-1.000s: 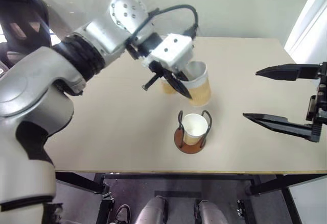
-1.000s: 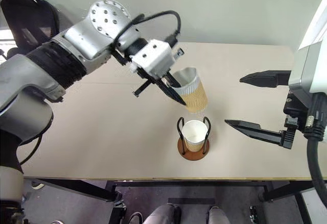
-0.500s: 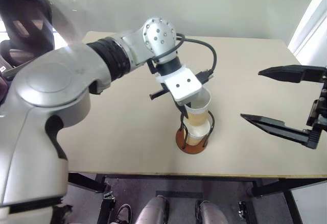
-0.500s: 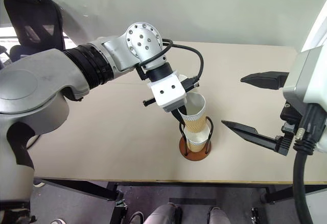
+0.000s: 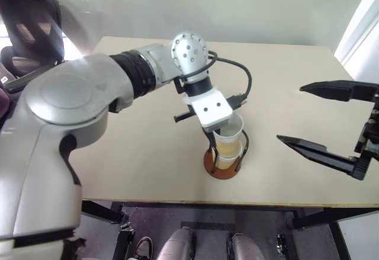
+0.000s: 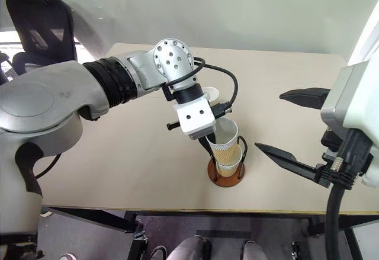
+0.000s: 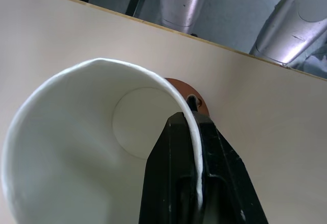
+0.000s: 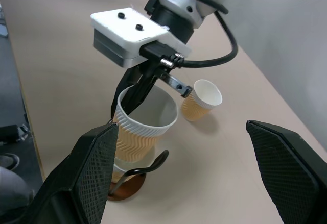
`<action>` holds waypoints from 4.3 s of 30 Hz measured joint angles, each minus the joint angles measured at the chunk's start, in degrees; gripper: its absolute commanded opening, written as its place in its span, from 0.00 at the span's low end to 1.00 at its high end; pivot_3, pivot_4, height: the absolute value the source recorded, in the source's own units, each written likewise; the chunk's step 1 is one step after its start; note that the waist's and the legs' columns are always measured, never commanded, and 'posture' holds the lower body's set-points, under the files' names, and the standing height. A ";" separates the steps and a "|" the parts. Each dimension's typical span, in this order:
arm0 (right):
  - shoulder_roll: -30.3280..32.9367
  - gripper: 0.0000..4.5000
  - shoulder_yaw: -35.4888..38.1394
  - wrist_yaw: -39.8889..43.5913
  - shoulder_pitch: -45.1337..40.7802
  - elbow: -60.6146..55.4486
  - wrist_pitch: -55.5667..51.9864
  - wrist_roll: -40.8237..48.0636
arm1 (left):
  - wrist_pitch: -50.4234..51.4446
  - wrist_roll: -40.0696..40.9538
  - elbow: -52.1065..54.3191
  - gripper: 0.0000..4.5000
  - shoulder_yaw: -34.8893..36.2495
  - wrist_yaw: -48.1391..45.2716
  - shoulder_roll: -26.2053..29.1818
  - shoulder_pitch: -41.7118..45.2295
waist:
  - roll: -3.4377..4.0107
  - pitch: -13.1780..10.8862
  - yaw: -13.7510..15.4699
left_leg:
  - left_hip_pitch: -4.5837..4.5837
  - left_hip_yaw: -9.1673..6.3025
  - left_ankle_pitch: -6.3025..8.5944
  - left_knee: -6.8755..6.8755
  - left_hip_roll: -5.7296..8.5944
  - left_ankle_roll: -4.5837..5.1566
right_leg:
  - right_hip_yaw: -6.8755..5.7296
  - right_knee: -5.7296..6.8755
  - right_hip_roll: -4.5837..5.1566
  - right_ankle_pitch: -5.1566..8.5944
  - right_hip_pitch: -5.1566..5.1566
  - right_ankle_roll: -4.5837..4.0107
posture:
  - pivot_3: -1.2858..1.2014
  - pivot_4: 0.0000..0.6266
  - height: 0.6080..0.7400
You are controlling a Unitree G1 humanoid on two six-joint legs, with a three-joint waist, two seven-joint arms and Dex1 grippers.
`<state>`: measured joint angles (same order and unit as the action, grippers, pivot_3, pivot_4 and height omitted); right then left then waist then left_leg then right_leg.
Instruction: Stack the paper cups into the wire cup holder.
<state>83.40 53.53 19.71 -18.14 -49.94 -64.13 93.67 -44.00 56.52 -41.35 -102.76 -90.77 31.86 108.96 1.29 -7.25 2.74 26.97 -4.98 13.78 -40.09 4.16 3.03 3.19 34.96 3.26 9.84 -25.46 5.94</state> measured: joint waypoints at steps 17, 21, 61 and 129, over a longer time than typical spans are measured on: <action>0.06 0.92 2.78 -0.65 2.90 -0.07 -0.19 1.07 | 1.74 -0.18 -1.21 0.53 2.59 -0.02 -2.28 -0.20 | 0.01 0.01 0.09 | -0.03 0.00 0.01 -0.01 0.00 0.01 | 0.01 0.02 0.00 0.00 0.01 -0.01 | 0.52 0.24 1.00; 0.05 0.92 2.78 -0.70 3.29 -0.11 0.06 0.92 | 1.65 -0.40 -1.42 0.84 2.52 -0.02 -2.11 -0.20 | 0.01 0.01 0.09 | -0.02 0.00 0.01 -0.01 0.00 0.01 | 0.01 0.02 0.00 0.00 0.01 -0.01 | 0.52 0.24 1.00; 1.42 0.92 -2.38 5.72 3.79 1.13 4.21 -5.79 | 31.87 -70.38 -39.07 0.84 67.18 38.16 -14.48 -20.06 | 0.07 0.05 0.26 | -0.15 0.55 -0.49 -0.01 0.01 0.81 | 0.25 0.01 0.06 0.18 -0.04 0.19 | 0.52 0.24 1.00; 0.68 0.92 -0.60 11.49 -2.14 2.38 -2.85 -8.87 | 18.19 6.20 9.23 0.00 14.72 0.13 9.51 -0.62 | 0.27 0.07 -0.02 | -0.27 0.89 -0.07 -0.28 0.05 1.08 | 0.07 -0.03 0.39 0.01 0.09 0.54 | 0.52 0.24 1.00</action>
<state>84.08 52.93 31.20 -20.28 -47.57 -66.99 84.80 -25.81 62.72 -32.12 -88.04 -90.64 41.37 108.34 1.55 -7.18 2.71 26.70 -4.09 13.71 -40.37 4.22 4.10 3.26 34.92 3.64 9.85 -25.37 6.47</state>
